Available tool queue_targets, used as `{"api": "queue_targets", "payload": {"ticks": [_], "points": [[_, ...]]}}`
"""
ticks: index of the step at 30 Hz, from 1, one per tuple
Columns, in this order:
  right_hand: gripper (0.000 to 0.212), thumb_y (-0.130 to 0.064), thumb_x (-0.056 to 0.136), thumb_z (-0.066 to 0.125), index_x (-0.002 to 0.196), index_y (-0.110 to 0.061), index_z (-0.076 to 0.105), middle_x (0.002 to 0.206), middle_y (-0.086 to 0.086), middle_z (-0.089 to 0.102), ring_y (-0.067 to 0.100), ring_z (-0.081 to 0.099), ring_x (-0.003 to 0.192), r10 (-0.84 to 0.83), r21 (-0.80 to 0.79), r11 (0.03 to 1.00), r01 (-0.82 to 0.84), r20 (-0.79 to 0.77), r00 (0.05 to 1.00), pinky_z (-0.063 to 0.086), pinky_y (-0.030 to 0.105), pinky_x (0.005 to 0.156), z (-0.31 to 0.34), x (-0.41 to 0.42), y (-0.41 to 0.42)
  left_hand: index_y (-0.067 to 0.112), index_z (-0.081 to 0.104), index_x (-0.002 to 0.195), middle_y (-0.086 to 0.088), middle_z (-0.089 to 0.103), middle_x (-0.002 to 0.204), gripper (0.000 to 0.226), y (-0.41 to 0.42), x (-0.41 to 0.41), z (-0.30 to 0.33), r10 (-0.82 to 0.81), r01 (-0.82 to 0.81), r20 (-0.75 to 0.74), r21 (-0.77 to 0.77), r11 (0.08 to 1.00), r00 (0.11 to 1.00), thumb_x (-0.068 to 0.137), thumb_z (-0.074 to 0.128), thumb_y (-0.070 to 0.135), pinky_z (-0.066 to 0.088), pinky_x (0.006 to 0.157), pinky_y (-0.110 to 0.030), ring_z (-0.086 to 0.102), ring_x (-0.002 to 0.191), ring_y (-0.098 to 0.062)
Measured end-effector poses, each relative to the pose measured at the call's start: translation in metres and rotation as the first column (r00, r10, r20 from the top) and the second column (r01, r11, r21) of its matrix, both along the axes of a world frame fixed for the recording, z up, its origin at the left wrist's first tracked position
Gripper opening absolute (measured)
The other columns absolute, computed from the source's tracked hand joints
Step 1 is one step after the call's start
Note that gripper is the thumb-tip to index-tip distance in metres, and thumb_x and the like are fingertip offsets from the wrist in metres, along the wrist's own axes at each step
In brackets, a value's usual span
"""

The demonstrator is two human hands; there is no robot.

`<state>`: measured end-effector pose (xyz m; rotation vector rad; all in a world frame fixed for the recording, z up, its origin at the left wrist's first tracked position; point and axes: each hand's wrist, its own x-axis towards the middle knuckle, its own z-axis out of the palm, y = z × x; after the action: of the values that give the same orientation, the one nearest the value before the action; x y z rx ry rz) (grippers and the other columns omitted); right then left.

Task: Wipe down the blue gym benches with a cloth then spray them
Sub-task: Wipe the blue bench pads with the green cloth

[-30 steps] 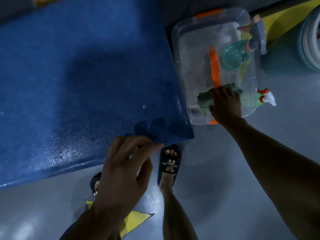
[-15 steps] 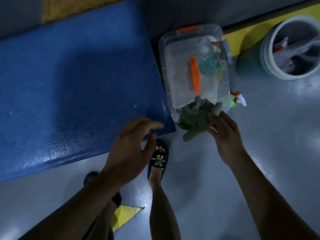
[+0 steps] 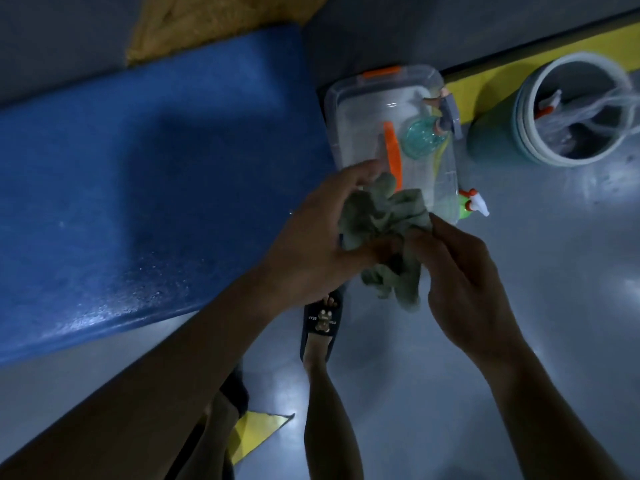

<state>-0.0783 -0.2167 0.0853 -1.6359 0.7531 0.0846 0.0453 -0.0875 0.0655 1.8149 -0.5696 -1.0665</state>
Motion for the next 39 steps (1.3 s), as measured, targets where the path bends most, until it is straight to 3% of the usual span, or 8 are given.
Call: {"api": "queue_targets", "payload": {"ticks": [7,12,17,23,29,34,37,39], "points": [[0.027,-0.013,0.103,0.047,0.078,-0.017,0.053,0.067,-0.004,0.050,0.005,0.048,0.063,0.066,-0.156,0.986,-0.064,0.007,0.998,0.039,0.022,0.054,0.007,0.008,0.002,0.030,0.040,0.145,0.006,0.048,0.137,0.077,0.035,0.009,-0.010,-0.264,0.225,0.274,0.164,0.960,0.925,0.078,0.076,0.015,0.039,0.106,-0.040,0.044,0.126,-0.014],[0.014,-0.026,0.103,0.047,0.101,-0.026,0.061,0.076,-0.018,0.059,0.001,0.058,0.074,0.337,-0.244,0.911,-0.334,-0.028,0.941,0.037,0.007,0.062,0.017,0.023,0.004,0.027,0.035,0.146,0.008,0.051,0.138,0.084,0.026,0.013,0.021,-0.141,0.110,-0.299,-0.117,0.987,0.944,0.077,0.081,0.011,0.047,0.105,-0.033,0.049,0.129,-0.005],[0.012,-0.026,0.098,0.056,0.094,-0.026,0.066,0.075,-0.010,0.063,0.005,0.061,0.071,0.345,-0.338,0.875,-0.346,-0.064,0.936,0.040,0.011,0.057,0.026,0.035,0.002,0.009,0.068,0.110,-0.001,0.075,0.104,0.035,0.036,0.009,0.017,-0.135,0.147,-0.350,0.008,0.989,0.927,0.079,0.080,0.017,0.057,0.090,-0.036,0.071,0.097,-0.012],[0.062,-0.069,0.064,0.077,0.115,-0.033,0.069,0.107,0.000,0.074,0.016,0.069,0.103,0.329,0.360,0.891,-0.278,-0.087,0.940,0.057,0.031,0.081,-0.009,0.012,0.007,-0.003,0.061,0.120,-0.017,0.068,0.119,0.032,0.078,0.002,0.010,-0.009,-0.070,-0.643,-0.098,0.993,0.766,0.091,0.062,0.009,0.054,0.094,-0.037,0.065,0.111,-0.031],[0.050,-0.028,0.084,0.075,0.128,-0.009,0.062,0.128,0.016,0.063,0.030,0.060,0.118,0.048,0.746,0.665,-0.045,0.018,0.999,0.051,0.036,0.091,-0.027,-0.014,0.046,0.007,0.054,0.130,-0.007,0.066,0.126,0.037,0.111,0.003,0.005,0.137,-0.197,-0.668,-0.015,0.980,0.732,0.093,0.056,0.011,0.053,0.093,-0.029,0.063,0.117,-0.021],[0.041,-0.032,0.093,0.064,0.126,-0.007,0.058,0.111,0.014,0.069,0.030,0.068,0.093,-0.188,0.462,0.864,0.201,-0.076,0.979,0.056,0.036,0.066,-0.029,-0.005,0.075,0.022,0.042,0.141,-0.001,0.066,0.126,0.075,0.135,-0.007,-0.005,0.313,-0.329,-0.462,0.048,0.943,0.830,0.077,0.079,0.014,0.053,0.093,-0.039,0.062,0.118,-0.023],[0.050,-0.042,0.089,0.066,0.136,-0.039,0.050,0.123,0.000,0.066,0.019,0.065,0.111,-0.166,0.067,0.982,0.178,-0.153,0.974,0.058,0.041,0.087,-0.028,0.000,0.082,0.046,0.023,0.149,-0.007,0.066,0.122,0.098,0.143,-0.014,-0.010,0.348,-0.378,-0.396,0.002,0.926,0.850,0.075,0.081,0.016,0.048,0.101,-0.046,0.063,0.116,-0.024],[0.068,-0.044,0.084,0.067,0.144,-0.049,0.037,0.131,-0.003,0.061,0.009,0.061,0.114,-0.024,-0.029,0.999,0.020,-0.147,0.989,0.056,0.024,0.086,-0.024,0.000,0.082,0.044,0.022,0.151,-0.005,0.066,0.116,0.098,0.147,-0.019,-0.009,0.277,-0.288,-0.279,-0.001,0.958,0.919,0.076,0.082,0.020,0.050,0.099,-0.038,0.063,0.113,-0.019]]}}
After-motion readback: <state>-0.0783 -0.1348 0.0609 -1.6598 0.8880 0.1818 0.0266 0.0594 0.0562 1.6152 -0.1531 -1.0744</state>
